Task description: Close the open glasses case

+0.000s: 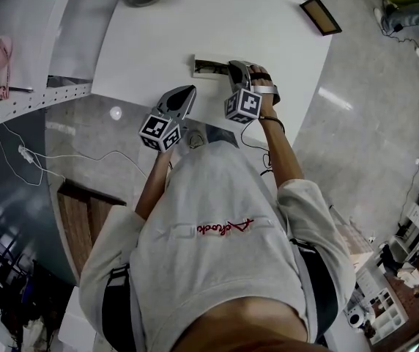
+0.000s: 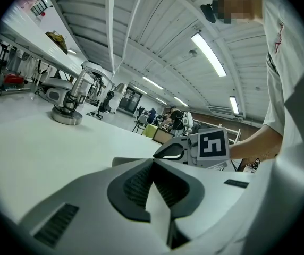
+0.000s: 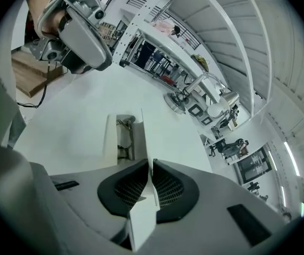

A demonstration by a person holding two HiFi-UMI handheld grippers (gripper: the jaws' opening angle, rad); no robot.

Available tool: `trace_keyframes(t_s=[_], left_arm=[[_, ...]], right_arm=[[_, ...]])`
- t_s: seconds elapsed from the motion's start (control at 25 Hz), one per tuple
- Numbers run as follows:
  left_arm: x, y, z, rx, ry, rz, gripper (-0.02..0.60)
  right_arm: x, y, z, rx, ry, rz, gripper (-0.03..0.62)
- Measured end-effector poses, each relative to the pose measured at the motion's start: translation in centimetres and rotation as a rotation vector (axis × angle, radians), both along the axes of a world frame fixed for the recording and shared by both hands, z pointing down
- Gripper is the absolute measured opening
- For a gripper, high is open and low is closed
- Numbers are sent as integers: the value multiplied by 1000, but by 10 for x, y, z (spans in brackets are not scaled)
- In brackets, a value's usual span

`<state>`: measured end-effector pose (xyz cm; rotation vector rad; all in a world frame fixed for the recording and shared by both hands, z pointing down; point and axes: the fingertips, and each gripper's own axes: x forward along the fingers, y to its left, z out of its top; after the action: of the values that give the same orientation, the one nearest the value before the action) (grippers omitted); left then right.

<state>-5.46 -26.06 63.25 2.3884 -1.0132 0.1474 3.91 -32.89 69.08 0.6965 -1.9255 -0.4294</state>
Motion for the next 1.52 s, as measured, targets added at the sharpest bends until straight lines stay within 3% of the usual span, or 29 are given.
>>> trace_keyframes(t_s=[0.6, 0.96, 1.36, 1.52], left_arm=[[-6, 7, -4, 9, -5, -4, 28], [-7, 6, -8, 24, -6, 2, 28], [-1, 14, -18, 60, -3, 18, 28], [0, 19, -26, 85, -4, 26, 28]], right_arm=[[-5, 50, 37, -108, 30, -19, 60], [-6, 53, 40, -123, 21, -4, 38], [-7, 65, 21, -90, -39, 35, 5], [-9, 67, 1, -84, -158, 111, 5]])
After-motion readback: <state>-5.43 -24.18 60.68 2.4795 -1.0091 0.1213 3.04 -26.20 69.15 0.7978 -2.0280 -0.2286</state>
